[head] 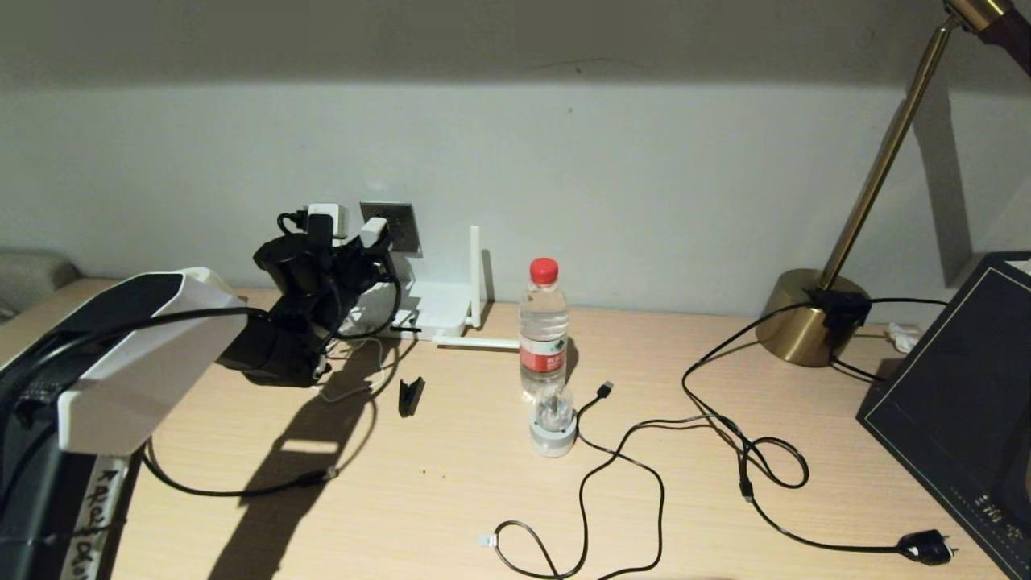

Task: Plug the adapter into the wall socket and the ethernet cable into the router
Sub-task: Plug plug into socket

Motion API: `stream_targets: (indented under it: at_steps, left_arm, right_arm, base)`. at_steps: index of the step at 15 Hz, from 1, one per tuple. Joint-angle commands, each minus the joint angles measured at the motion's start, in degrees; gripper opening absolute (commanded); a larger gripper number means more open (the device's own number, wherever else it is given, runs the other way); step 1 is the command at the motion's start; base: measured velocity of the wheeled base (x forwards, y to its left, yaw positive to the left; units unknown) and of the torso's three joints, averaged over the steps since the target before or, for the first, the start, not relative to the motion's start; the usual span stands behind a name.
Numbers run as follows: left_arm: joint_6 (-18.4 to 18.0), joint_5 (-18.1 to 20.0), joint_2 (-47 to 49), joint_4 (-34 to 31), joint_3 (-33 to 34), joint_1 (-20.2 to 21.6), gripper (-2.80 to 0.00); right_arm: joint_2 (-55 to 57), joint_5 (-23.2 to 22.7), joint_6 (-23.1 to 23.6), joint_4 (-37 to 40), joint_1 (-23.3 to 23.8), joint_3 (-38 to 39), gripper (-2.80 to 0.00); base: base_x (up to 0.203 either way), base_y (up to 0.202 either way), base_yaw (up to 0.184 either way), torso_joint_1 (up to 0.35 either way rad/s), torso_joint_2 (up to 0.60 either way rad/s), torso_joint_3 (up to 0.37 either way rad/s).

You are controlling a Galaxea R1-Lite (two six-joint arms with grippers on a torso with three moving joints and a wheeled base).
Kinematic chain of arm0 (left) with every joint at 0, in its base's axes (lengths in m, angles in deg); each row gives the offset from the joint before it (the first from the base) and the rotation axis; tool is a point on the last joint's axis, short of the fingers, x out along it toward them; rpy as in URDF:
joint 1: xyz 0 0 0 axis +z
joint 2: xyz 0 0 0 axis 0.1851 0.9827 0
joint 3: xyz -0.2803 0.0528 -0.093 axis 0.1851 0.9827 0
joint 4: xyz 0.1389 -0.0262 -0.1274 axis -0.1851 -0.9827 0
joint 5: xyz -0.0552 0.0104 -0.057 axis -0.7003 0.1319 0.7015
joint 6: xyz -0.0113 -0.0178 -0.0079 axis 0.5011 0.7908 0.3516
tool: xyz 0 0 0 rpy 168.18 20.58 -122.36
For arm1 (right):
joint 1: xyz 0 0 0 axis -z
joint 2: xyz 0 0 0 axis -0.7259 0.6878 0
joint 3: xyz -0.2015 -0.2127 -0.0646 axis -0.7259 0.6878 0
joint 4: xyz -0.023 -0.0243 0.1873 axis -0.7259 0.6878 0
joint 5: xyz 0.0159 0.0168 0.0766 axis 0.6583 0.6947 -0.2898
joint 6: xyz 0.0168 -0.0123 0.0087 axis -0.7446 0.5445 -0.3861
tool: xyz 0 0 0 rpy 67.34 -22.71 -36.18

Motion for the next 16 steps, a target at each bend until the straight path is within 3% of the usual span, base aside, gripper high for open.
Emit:
stream_targets:
  at_steps: [1,16]
  left_arm:
    - [0.0,-0.4,0.7,0.3,-1.1,0.0,-2.80]
    - [0.8,-0.6,2.8,-2.3,-6.1,-0.4,-2.80]
  right_arm:
    - [0.1,0.0,0.0,0.0,0.0,2.0,-2.80]
    - [0.1,0.0,0.0,0.0,0.0,2.0,-2.80]
  base:
    - [0.000,0.000,0.000,0.000,0.00,0.000]
    - [0.000,0.000,0.000,0.000,0.00,0.000]
